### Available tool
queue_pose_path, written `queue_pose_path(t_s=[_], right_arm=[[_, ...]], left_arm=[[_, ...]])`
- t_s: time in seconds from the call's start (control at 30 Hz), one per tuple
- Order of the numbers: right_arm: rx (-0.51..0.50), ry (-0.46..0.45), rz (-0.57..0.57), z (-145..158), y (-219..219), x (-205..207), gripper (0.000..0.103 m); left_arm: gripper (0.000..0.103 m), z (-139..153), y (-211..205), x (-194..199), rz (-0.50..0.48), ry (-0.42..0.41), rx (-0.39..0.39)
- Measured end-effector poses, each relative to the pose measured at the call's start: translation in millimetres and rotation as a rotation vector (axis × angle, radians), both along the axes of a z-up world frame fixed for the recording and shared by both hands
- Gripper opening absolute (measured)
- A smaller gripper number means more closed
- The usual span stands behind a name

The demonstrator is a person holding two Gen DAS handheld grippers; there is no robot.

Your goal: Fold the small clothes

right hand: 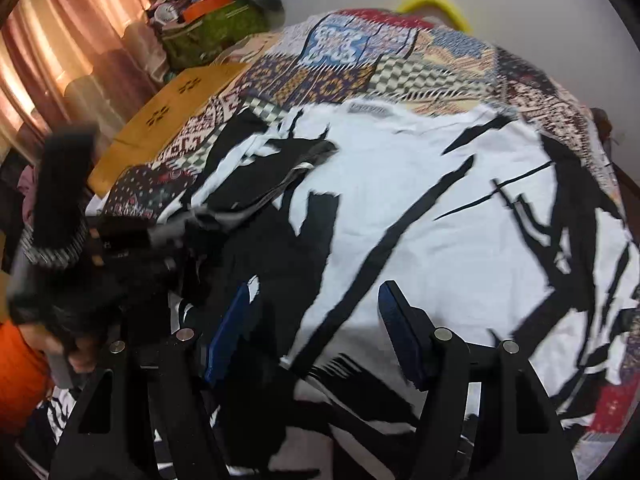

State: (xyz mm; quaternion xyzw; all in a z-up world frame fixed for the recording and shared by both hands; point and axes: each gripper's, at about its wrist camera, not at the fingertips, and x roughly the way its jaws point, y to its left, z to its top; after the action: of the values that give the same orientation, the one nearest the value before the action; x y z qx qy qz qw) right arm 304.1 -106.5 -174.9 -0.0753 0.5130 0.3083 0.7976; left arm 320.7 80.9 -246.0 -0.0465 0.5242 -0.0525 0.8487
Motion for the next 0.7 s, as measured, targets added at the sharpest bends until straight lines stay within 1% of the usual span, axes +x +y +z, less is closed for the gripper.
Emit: queue_pose_path(t_s=[0.03, 0.07, 0.1, 0.13, 0.2, 0.3, 0.4, 0.43, 0.47, 0.53, 0.63, 0.7], right_arm=[[0.004, -0.008, -0.003, 4, -1, 0, 0.063], [0.008, -0.012, -0.004, 7, -1, 1, 0.063], [0.017, -0.017, -0.004, 11, 0, 2, 0.063], [0.030, -0.018, -0.004, 14, 3, 4, 0.063], [0.052, -0.015, -0.004, 17, 11, 9, 0.063], [0.079, -0.017, 0.006, 19, 25, 19, 0.063], [0.080, -0.012, 0.011, 14, 40, 33, 0.063], [0.075, -0.010, 0.010, 11, 44, 39, 0.063], [0.065, -0.009, 0.009, 7, 49, 46, 0.063], [0.045, 0.001, 0.002, -3, 58, 60, 0.063], [0.012, 0.009, -0.007, -19, 68, 78, 0.062], [-0.003, 0.018, -0.015, -28, 72, 88, 0.053]], left_arm=[[0.007, 3, 3, -2, 0.003, -0.002, -0.006], [0.013, 7, 8, -3, 0.006, 0.001, -0.024], [0.025, 11, 11, -4, 0.012, 0.004, -0.042], [0.030, 17, 16, -4, 0.022, -0.002, -0.056], [0.050, 32, 21, -9, 0.044, -0.050, -0.070], [0.063, 57, 38, -19, 0.072, -0.128, -0.069], [0.065, 68, 61, -18, 0.118, -0.165, -0.052], [0.065, 67, 66, -18, 0.132, -0.164, -0.035], [0.065, 62, 73, -12, 0.153, -0.154, -0.001], [0.065, 52, 78, -13, 0.180, -0.129, 0.017], [0.065, 28, 88, 0, 0.189, -0.062, -0.033], [0.065, 16, 86, 3, 0.175, -0.038, -0.064]])
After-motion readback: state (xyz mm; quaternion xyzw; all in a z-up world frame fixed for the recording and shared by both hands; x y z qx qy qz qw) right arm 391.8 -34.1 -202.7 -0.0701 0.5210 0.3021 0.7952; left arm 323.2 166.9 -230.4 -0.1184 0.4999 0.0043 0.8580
